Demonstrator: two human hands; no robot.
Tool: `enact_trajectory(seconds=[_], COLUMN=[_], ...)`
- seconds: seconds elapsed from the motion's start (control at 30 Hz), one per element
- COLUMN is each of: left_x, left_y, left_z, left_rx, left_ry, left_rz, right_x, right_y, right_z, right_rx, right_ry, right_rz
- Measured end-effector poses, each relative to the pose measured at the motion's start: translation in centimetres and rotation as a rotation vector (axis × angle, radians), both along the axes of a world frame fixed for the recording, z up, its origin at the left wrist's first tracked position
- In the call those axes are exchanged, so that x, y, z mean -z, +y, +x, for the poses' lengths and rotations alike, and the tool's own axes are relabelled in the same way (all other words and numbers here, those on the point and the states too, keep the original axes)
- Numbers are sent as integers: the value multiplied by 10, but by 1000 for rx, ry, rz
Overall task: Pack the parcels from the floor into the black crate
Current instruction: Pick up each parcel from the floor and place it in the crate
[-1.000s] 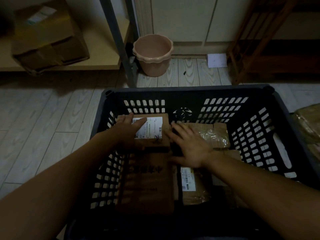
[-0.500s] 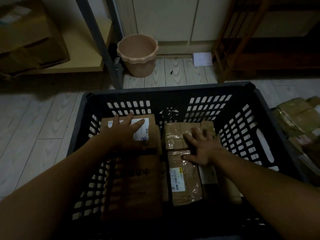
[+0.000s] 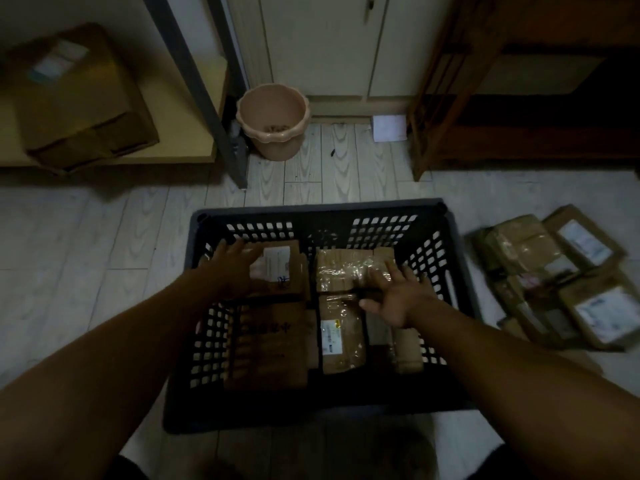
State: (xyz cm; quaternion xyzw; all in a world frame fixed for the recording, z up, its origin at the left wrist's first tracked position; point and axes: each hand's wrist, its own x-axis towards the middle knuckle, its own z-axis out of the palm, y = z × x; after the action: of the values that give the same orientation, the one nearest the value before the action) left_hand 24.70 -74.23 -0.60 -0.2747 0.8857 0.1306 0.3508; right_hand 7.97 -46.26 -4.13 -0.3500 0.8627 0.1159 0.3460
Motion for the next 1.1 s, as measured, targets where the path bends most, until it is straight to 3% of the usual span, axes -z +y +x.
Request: enact_trajectory(seconds=[0.23,0.37,0.5,0.67,0.9,1.1], left_x=[-224,-368,-468,-533,-596,-630], left_y=[65,113,156,199,260,338], left_z=[35,60,68,80,113,98], left_rx=[4,-87,-153,-199,-77,13], left_ry=[-91,-32,175,329,400,448], left_rz=[84,99,48,66,45,67], right_x=[-241,-379,-480,-554,-608,-649], right_y=[60,98,135,176,243,330], right_z=[8,12,20,52,139,129], right_rx=[83,114,132,115,12,59], right_ry=[-73,-57,3,153,261,332], right_rz=[-45,-85,-160,-225,-356,-350])
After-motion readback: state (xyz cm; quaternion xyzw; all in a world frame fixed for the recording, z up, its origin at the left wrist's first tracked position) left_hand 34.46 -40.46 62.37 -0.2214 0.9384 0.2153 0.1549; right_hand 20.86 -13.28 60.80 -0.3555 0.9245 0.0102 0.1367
